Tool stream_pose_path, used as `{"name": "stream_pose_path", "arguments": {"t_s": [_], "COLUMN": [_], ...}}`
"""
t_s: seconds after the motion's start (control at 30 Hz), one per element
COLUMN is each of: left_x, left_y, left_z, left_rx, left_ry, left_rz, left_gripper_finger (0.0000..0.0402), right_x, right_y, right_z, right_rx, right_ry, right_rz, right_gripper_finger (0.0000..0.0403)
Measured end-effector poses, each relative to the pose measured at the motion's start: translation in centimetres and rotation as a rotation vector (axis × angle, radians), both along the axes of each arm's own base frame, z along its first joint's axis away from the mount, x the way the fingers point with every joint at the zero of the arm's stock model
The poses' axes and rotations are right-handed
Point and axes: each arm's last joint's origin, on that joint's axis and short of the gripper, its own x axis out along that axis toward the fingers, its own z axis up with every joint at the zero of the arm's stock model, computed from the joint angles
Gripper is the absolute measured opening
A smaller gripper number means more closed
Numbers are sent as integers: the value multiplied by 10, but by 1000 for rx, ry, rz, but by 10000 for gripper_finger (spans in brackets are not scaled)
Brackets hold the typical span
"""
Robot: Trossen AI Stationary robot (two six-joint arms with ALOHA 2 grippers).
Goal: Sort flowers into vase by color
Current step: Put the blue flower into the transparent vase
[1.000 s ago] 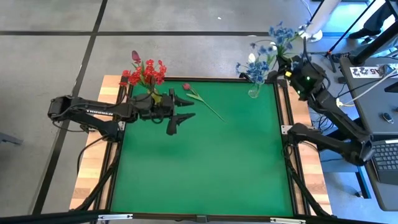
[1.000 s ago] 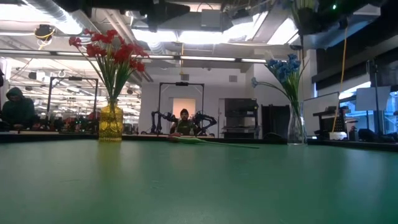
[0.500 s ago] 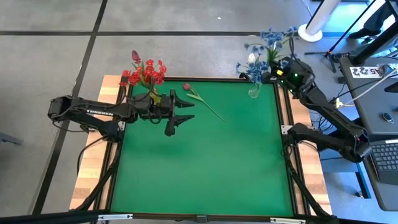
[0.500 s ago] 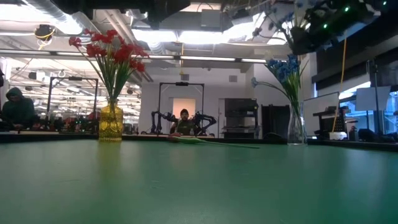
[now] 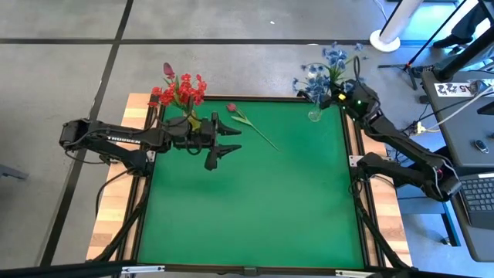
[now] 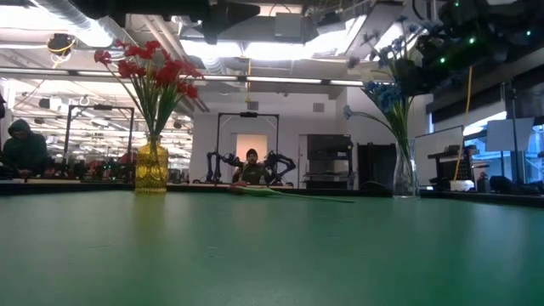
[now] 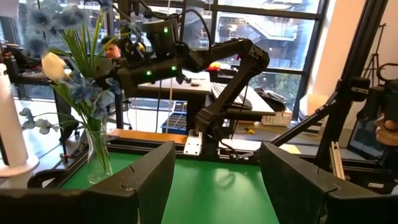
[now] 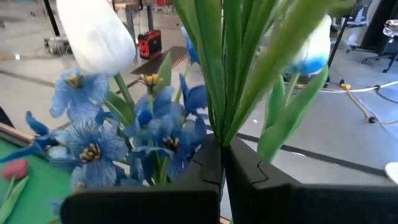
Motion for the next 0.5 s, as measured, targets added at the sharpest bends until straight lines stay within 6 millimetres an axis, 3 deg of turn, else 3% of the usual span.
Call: {"name": "stream_pose_path", "arguments": {"t_s": [0.33, 0.5], "left_x": [0, 0], "left_y": [0, 0], "left_z": [-2, -2], "left_rx": [-2, -2], "left_ry": [18, 19], "left_rz": [0, 1], "left_gripper_finger": [229, 229], "right_x": [-3, -3], "right_y": [2, 2], "right_z": [-34, -40], "right_rx": [21, 44], "right_ry": [-10, -9], "right_rz": [-51, -51], "right_gripper_finger": [1, 2]}}
